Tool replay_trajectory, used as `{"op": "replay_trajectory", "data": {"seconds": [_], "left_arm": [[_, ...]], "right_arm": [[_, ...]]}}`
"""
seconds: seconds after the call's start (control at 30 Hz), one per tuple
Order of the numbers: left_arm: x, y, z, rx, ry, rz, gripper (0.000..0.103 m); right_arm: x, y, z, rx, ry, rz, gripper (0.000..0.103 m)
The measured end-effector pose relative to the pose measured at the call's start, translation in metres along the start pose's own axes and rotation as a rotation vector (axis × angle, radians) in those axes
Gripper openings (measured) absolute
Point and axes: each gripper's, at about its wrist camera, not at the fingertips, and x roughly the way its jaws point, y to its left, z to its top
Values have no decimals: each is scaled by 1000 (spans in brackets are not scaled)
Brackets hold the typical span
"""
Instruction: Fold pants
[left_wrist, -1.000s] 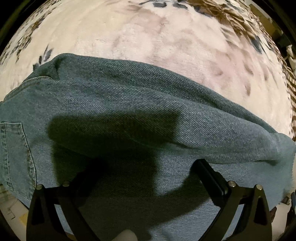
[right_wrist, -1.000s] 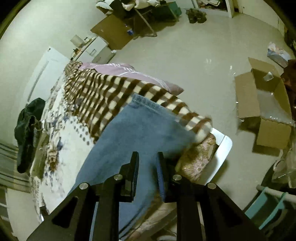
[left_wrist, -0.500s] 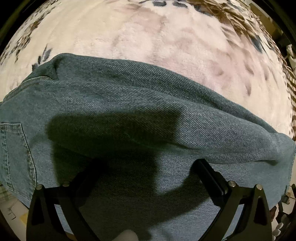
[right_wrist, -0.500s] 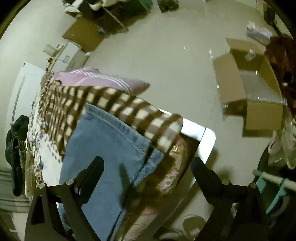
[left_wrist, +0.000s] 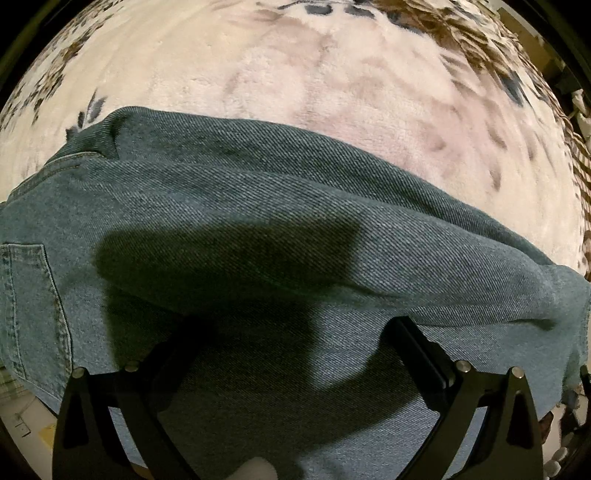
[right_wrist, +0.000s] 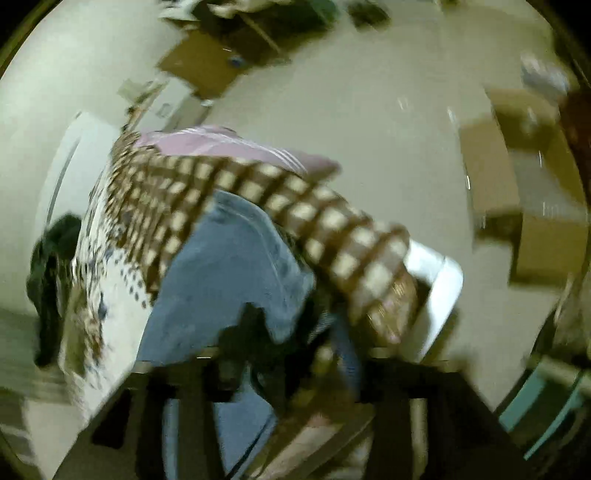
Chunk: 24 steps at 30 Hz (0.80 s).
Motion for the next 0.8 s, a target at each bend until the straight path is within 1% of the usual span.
{"op": "replay_trajectory", "data": {"seconds": [0.03,0.1,0.13,0.17,0.33,0.4,0.47,0.5,0.53,0.57,0.6,0.63,0.67,0.7,0.8], "left_arm": [[0,0,0,1,0,0,103],[0,0,0,1,-2,0,103],[0,0,0,1,-2,0,103],[0,1,0,1,-4,0,103],[0,2,-1,4,-7,0,103],[0,3,0,4,-8,-1,103],[0,2,-2,4,-11,-2,103],[0,2,-2,4,-14,-3,103],[0,3,-2,2,-21,-3,103],[0,4,-2,0,-28,-3,103],[-1,5,-3,-4,-35,-4,103],[-1,5,-4,-5,-41,-4,103],[-1,6,-5,-5,-50,-5,103],[-2,7,-6,-4,-59,-6,103],[-5,8,-10,7,-68,-14,103]], "right_arm": [[2,-7,-1,32,10,15,55],[5,-22,-5,113,36,105,55],[6,-25,-8,133,40,142,55],[6,-23,-11,127,33,157,55],[10,1,-8,40,-21,165,55],[17,12,0,3,-43,146,55],[29,20,7,-19,-32,131,55],[44,20,11,-17,2,126,55],[50,18,14,-5,12,126,55],[53,17,17,13,-15,146,55],[53,18,19,16,-24,147,48],[51,25,21,0,-27,140,33],[46,32,21,-24,-40,144,14],[40,39,19,-52,-58,139,14],[17,61,8,-116,-92,162,12]]}}
